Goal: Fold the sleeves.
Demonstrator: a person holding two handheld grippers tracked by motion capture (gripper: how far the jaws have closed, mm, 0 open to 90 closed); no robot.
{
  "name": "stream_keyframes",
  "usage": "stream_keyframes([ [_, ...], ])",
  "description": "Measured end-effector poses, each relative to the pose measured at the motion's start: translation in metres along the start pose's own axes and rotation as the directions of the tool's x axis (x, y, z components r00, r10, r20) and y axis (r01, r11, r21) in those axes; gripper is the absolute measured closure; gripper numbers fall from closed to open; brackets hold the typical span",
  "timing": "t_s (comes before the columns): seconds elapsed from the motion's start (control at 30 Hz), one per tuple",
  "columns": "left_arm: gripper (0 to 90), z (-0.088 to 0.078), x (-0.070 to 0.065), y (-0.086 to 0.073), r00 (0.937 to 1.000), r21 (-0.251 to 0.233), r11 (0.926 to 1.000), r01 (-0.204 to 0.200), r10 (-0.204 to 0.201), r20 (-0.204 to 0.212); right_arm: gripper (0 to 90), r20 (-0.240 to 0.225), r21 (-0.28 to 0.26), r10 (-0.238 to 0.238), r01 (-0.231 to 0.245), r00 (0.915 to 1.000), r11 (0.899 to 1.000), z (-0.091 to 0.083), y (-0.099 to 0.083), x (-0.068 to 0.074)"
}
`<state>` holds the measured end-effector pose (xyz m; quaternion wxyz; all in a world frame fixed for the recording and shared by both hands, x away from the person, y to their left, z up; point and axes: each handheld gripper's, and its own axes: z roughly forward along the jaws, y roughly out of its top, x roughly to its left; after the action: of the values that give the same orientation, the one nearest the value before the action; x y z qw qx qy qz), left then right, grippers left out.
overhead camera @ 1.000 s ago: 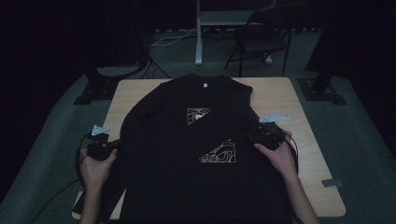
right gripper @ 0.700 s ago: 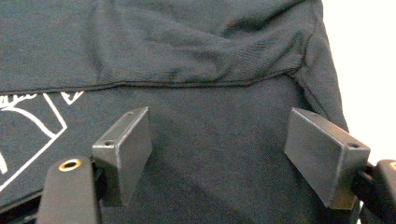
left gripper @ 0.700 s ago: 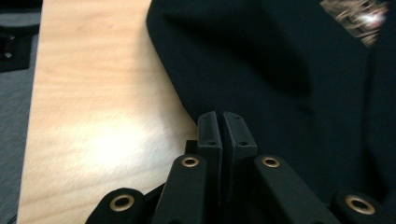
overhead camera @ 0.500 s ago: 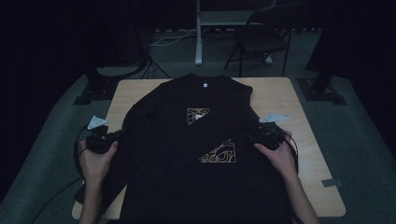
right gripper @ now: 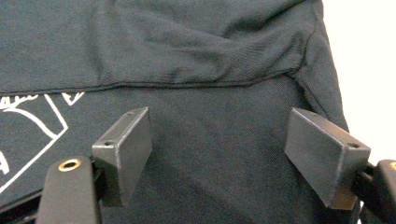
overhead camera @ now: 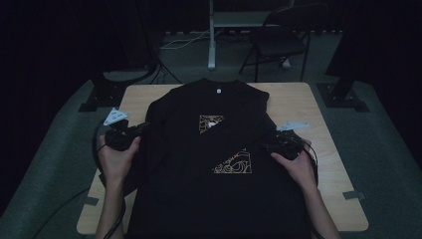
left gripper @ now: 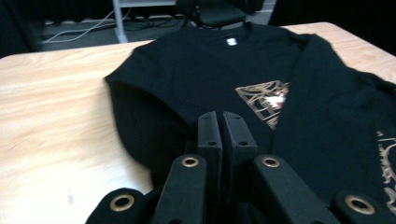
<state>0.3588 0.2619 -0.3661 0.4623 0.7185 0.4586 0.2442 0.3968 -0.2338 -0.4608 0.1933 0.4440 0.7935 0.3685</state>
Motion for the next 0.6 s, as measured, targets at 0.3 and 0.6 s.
stream_keyframes([
  [0.3, 87.4, 0.027, -0.029, 0.018, 0.9975, 0.027, 0.9984, -0.050, 0.048, 0.052, 23.0, -0.006, -0.002, 0.006, -0.006, 1.0000, 1.000, 0.000, 0.000, -0.001],
  [0.6, 87.5, 0.057, -0.054, 0.030, 0.9902, 0.064, 0.9937, -0.092, 0.084, 0.111, 22.9, -0.013, -0.004, 0.016, -0.016, 0.9998, 1.000, -0.001, 0.000, -0.002],
])
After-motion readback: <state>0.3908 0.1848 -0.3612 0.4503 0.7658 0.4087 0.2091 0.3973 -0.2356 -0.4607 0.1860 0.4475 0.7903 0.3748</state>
